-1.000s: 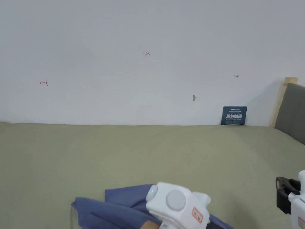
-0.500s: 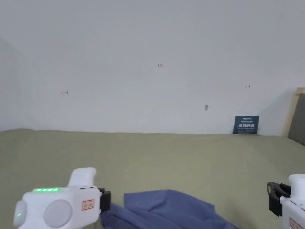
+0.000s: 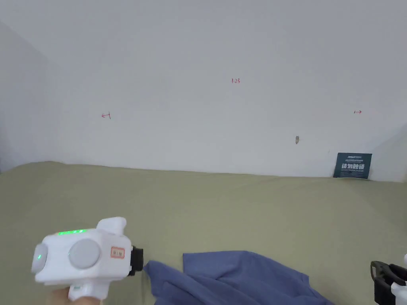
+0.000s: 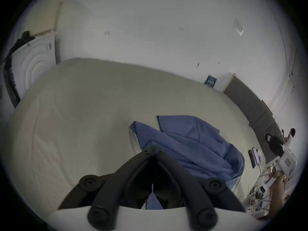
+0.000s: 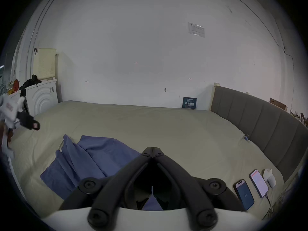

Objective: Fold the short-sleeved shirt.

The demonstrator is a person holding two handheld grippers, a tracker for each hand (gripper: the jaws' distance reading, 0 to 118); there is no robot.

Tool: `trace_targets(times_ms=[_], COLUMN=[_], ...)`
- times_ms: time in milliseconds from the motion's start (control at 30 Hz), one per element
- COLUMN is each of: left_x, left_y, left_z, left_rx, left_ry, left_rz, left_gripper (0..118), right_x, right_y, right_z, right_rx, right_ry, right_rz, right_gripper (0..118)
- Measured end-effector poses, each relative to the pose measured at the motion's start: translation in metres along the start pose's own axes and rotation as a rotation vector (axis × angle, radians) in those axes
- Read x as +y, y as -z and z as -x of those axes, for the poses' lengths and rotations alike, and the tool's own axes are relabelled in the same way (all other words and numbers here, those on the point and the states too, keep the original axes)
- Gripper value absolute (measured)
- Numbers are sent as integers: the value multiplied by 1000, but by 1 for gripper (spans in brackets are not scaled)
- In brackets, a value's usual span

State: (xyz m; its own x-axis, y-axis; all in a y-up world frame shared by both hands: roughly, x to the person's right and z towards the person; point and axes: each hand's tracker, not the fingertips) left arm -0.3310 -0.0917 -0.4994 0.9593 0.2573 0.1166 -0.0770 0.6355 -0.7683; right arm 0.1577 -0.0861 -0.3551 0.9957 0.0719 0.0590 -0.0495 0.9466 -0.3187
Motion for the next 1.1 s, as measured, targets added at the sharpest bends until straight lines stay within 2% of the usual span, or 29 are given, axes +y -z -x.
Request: trace_targets(times_ms=[67,100,167,200,467,600,633,667,700,733,767,800,867,900,967,1067,1100], left_x=[29,43,65,69,58,45,45,44,42,42,40,37,39,36,32,35,33], left_y=[32,51,87,104,194,181,176,172,169,162,160,159,157,157,156,157,156], left_z=[-5,-5,1,-2,11,4,3,4,7,7,8,6,5,4,5,6,7], left_rx=[2,14,48,65,135,181,199,208,147,84,103,116,115,116,121,116,117], left_ry=[30,27,-15,-49,-148,-142,-118,-84,-90,-126,-131,-123,-97,-90,-84,-86,-88], left_rz=[90,134,205,236,401,314,289,276,260,255,262,259,254,258,265,262,264], left_gripper=[2,13,90,106,101,74,54,28,9,9,9,8,8,8,8,8,8], right_x=[0,0,-3,-5,-20,-24,-25,-27,-30,-33,-36,-39,-44,-49,-58,-71,-75], right_y=[6,10,16,18,31,38,40,41,43,45,46,48,54,58,55,61,60], right_z=[0,0,1,0,-8,-15,-17,-18,-20,-21,-21,-24,-25,-24,-23,-17,-14], right_rx=[13,17,25,28,42,32,24,30,42,40,55,93,149,185,232,200,196], right_ry=[-18,-31,-51,-53,-66,-76,-78,-75,-72,-61,-44,-16,40,68,109,64,37], right_rz=[5,5,13,19,57,99,129,161,205,236,262,315,412,491,497,557,585], right_gripper=[0,0,0,0,0,0,0,0,0,0,3,15,93,111,107,104,92])
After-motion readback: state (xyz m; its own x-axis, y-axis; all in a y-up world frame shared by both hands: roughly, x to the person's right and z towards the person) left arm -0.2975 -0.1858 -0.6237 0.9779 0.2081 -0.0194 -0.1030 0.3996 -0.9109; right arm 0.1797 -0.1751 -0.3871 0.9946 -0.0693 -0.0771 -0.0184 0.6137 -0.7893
